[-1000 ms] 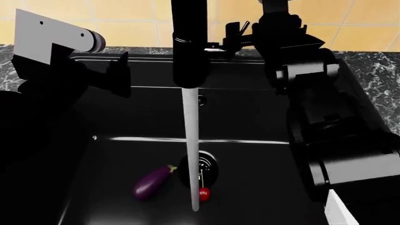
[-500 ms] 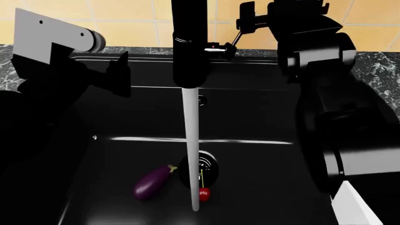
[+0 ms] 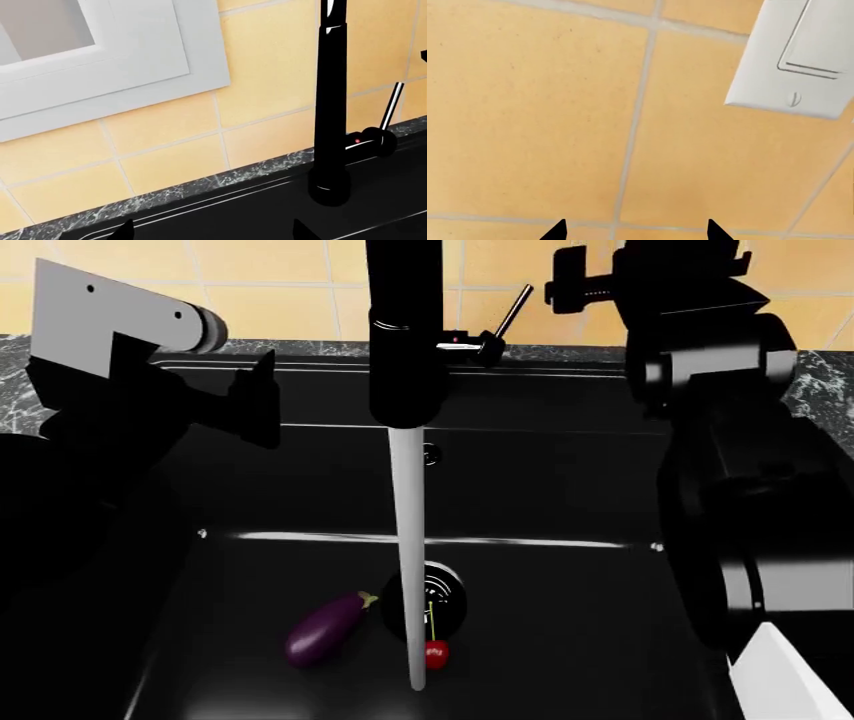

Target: Pick up the fruits and vegetables and place them in the sink. Turn on the sink faucet to wash them. Then turn the sink off and put them in the tray.

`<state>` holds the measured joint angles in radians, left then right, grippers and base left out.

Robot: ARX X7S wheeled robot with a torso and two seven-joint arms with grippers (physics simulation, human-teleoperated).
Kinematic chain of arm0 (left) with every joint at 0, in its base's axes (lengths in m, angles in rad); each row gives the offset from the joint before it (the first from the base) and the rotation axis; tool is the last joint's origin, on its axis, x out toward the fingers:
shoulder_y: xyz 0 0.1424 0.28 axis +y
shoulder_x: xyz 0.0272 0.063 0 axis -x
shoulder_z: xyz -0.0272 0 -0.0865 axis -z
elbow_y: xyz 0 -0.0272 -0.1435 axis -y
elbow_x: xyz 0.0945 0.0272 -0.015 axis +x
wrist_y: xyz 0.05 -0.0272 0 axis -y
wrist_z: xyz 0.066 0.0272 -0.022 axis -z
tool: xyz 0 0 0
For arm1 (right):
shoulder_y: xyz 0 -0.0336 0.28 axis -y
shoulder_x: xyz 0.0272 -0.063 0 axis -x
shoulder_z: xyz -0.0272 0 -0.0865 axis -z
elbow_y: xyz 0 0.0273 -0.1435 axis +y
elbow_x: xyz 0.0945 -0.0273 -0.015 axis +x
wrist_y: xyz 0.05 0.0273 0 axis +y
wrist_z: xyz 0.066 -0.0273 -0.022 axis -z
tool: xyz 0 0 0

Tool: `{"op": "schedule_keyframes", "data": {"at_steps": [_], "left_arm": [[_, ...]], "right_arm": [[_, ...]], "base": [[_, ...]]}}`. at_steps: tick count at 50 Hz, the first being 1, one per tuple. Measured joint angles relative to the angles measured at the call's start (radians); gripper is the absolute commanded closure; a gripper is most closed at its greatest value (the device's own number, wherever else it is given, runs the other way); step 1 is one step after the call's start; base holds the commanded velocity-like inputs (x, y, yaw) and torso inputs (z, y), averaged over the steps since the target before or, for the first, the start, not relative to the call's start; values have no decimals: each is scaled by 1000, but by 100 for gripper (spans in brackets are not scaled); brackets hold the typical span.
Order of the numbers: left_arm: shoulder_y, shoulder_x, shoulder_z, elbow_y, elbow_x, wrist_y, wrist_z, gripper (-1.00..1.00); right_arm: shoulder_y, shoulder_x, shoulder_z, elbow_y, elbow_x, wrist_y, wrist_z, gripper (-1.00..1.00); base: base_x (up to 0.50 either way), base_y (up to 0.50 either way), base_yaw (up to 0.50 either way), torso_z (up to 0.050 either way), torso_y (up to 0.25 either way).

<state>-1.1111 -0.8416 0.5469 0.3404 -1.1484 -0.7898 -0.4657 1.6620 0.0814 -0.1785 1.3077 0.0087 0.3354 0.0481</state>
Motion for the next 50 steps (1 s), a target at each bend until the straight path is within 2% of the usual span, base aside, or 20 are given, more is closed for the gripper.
{"op": "schedule_keyframes", "data": {"at_steps": [50], "left_arm": [[10, -11, -9, 6, -9, 8, -2, -100]], "right_arm": [[-36, -52, -4, 1, -2, 10, -49, -100]], "base": [[0, 0, 0, 0, 0]]}}
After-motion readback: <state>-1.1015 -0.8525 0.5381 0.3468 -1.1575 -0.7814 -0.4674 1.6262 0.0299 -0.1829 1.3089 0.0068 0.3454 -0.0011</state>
